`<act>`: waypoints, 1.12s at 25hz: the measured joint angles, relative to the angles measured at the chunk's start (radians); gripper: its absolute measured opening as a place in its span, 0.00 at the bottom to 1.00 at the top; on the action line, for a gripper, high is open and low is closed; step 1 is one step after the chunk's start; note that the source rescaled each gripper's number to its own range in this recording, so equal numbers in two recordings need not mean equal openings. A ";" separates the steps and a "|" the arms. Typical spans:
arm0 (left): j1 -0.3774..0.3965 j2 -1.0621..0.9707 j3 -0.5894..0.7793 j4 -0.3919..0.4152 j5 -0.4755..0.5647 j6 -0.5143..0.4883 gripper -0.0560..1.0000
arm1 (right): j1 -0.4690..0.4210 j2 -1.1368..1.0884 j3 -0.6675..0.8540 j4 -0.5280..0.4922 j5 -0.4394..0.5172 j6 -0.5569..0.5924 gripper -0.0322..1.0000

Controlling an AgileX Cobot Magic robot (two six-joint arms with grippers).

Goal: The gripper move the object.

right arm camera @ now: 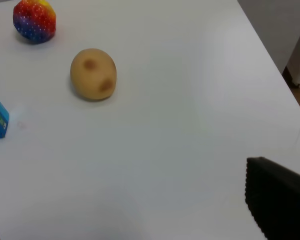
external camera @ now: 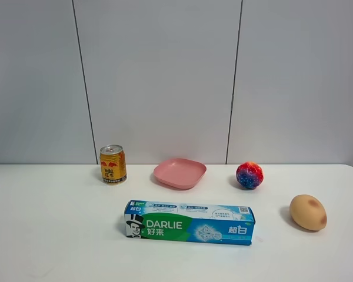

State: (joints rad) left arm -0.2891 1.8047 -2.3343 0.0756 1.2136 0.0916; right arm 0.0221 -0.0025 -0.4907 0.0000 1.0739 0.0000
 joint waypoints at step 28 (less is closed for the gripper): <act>0.159 -1.520 1.438 0.093 0.003 -0.298 0.43 | 0.000 0.000 0.000 0.000 0.000 0.000 1.00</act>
State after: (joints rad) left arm -0.1302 0.2843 -0.8963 0.1688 1.2167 -0.2067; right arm 0.0221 -0.0025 -0.4907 0.0000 1.0739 0.0000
